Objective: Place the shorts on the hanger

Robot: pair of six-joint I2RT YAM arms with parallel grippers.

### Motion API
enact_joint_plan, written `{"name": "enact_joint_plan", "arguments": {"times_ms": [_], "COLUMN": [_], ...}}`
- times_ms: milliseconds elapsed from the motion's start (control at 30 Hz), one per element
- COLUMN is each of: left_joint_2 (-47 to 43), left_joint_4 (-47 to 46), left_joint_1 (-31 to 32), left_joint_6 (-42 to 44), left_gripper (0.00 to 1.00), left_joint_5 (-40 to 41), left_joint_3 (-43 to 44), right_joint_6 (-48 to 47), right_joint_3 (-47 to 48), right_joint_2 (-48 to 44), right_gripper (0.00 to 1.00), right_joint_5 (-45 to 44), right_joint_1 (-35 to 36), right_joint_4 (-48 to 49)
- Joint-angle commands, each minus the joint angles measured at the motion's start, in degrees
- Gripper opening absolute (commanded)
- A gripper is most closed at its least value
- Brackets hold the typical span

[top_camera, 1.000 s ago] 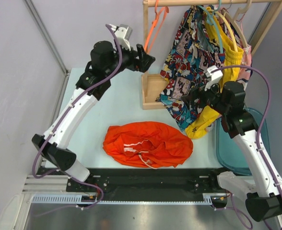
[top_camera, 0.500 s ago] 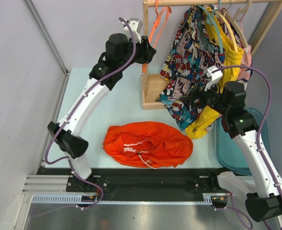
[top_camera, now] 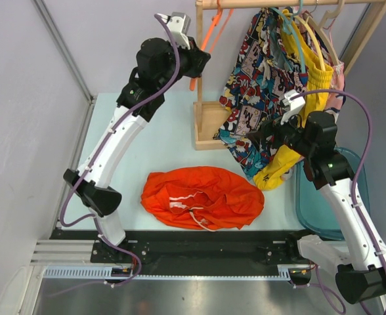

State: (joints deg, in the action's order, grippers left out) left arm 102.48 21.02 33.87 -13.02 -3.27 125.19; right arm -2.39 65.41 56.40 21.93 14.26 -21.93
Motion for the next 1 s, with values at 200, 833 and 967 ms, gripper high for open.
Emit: {"name": "enact_joint_plan", "arguments": {"times_ms": [200, 833, 967], "left_joint_2": [-4.65, -42.44, -48.67], "left_joint_4": [0.86, 8.69, 6.86], "left_joint_1": [0.94, 8.91, 17.44], "left_joint_6": [-0.25, 17.48, 28.72], "left_gripper": [0.0, 0.0, 0.0], "left_joint_5": [-1.74, 14.41, 30.21], "left_joint_3": [-0.11, -52.2, -63.29], "right_joint_6": [0.37, 20.19, 28.46], "right_joint_3": [2.71, 3.59, 3.5], "right_joint_2": [-1.99, -2.71, 1.76], "right_gripper": [1.0, 0.98, 0.97], "right_joint_5": [0.22, 5.56, 8.12], "right_joint_1": [-0.29, 0.41, 3.14], "right_joint_4": [2.51, 7.34, 7.78]}}
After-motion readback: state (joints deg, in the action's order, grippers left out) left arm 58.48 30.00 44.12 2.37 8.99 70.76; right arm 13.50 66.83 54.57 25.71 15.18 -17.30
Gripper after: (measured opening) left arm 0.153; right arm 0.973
